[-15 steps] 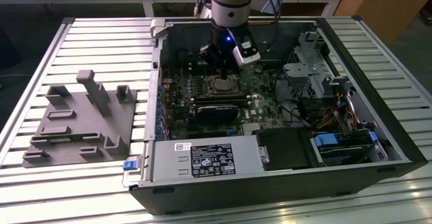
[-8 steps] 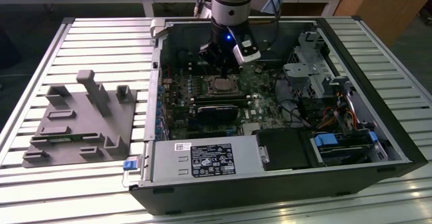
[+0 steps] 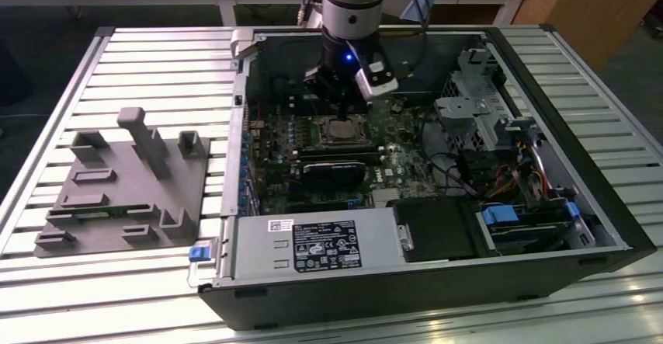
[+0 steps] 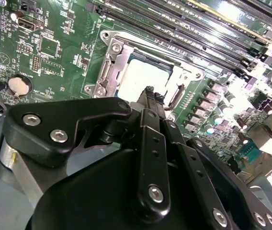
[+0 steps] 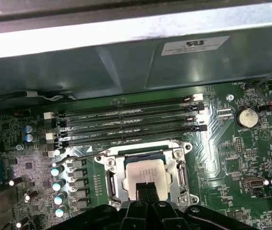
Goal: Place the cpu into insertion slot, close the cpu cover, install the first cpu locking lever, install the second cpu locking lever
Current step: 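Install the first cpu locking lever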
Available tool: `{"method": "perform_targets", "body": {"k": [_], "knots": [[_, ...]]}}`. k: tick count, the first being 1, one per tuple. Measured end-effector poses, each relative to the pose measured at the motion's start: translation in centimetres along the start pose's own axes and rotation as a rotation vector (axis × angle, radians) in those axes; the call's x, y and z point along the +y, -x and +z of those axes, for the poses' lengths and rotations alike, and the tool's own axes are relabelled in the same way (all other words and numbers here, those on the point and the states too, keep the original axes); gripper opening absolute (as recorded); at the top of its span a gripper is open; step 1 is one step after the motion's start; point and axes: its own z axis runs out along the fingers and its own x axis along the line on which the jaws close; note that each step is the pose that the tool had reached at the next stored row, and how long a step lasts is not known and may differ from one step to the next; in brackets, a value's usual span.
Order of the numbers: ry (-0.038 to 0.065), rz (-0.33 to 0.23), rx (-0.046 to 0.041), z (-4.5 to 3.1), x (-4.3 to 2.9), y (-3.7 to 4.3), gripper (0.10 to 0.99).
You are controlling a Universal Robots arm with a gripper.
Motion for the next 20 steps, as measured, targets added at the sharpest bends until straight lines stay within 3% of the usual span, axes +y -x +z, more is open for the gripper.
{"method": "perform_targets", "body": {"k": [7, 20], "knots": [[0.0, 0.0, -0.0001, -0.01, -0.14, -0.93, 0.106], [0.001, 0.0, -0.0049, -0.07, -0.64, -4.25, 0.106]]}}
